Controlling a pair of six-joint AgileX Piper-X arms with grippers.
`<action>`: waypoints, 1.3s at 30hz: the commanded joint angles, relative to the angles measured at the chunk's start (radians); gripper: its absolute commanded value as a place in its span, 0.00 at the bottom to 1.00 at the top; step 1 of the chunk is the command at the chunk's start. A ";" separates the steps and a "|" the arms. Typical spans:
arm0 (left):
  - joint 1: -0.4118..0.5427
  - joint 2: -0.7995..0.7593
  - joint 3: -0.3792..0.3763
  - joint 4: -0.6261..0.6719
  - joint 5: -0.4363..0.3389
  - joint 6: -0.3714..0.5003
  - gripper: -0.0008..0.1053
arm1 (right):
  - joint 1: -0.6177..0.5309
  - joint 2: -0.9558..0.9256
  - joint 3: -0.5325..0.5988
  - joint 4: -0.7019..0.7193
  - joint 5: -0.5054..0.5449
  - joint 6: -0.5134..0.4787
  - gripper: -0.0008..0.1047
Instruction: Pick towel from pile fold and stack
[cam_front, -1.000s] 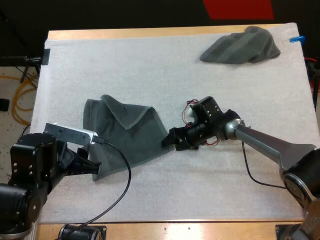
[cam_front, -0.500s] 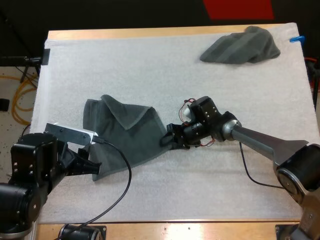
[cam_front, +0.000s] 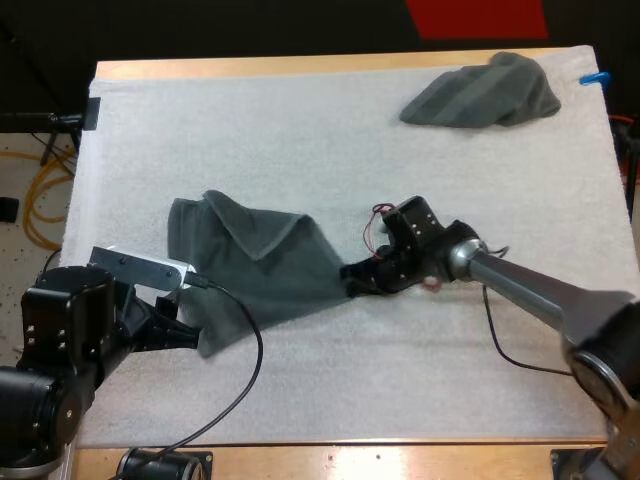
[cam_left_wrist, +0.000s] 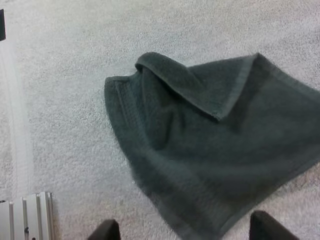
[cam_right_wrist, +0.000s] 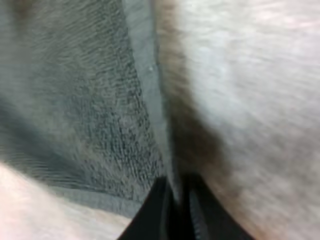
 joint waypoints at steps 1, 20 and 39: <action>-0.001 -0.003 -0.001 -0.007 0.009 -0.007 0.50 | -0.003 -0.048 -0.005 0.067 0.073 -0.084 0.01; -0.237 0.053 0.261 -0.221 0.386 0.012 0.50 | -0.065 -0.395 0.212 0.402 0.462 -0.270 0.01; -0.650 0.558 0.339 -0.344 0.144 -0.096 0.50 | -0.077 -0.402 0.251 0.366 0.399 -0.224 0.01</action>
